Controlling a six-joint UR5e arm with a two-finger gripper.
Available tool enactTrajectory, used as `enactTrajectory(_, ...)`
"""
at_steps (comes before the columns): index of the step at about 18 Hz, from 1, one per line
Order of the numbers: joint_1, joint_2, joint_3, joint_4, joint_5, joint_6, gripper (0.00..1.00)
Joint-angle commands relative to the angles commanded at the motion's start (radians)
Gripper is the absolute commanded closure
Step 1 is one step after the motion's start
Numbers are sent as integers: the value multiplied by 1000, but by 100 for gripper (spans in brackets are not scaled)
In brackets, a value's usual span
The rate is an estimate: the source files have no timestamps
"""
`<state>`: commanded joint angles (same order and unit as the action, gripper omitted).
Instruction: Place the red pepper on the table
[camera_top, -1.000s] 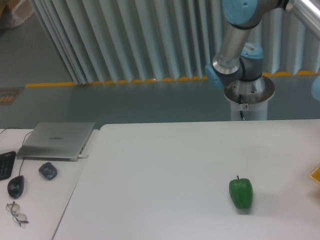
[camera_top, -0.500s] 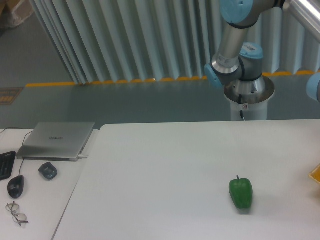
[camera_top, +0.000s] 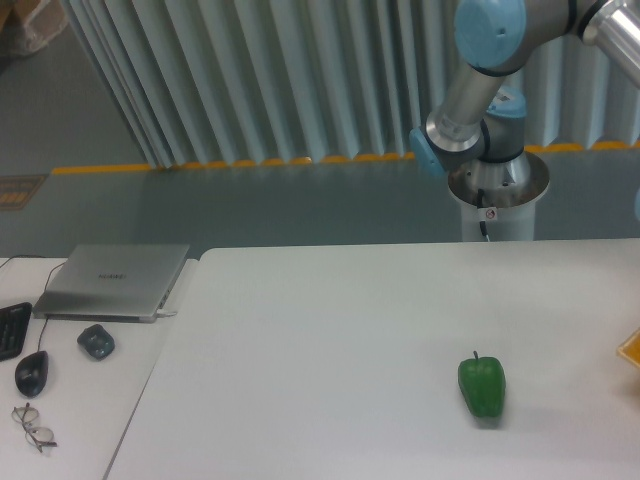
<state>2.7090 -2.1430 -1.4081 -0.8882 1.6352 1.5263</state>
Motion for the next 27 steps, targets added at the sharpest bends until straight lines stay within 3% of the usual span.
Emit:
enactTrajectory(6, 2, 3, -28, 0, 0, 5, 100)
enactTrajectory(15, 15, 121, -164, -3, 3, 29, 100)
enactTrajectory(19, 11, 115, -132, -5, 0, 29, 97)
enactTrajectory(21, 9, 88, -89, -2, -3, 31, 1)
enactTrajectory(27, 6, 28, 21, -2, -29, 28, 0)
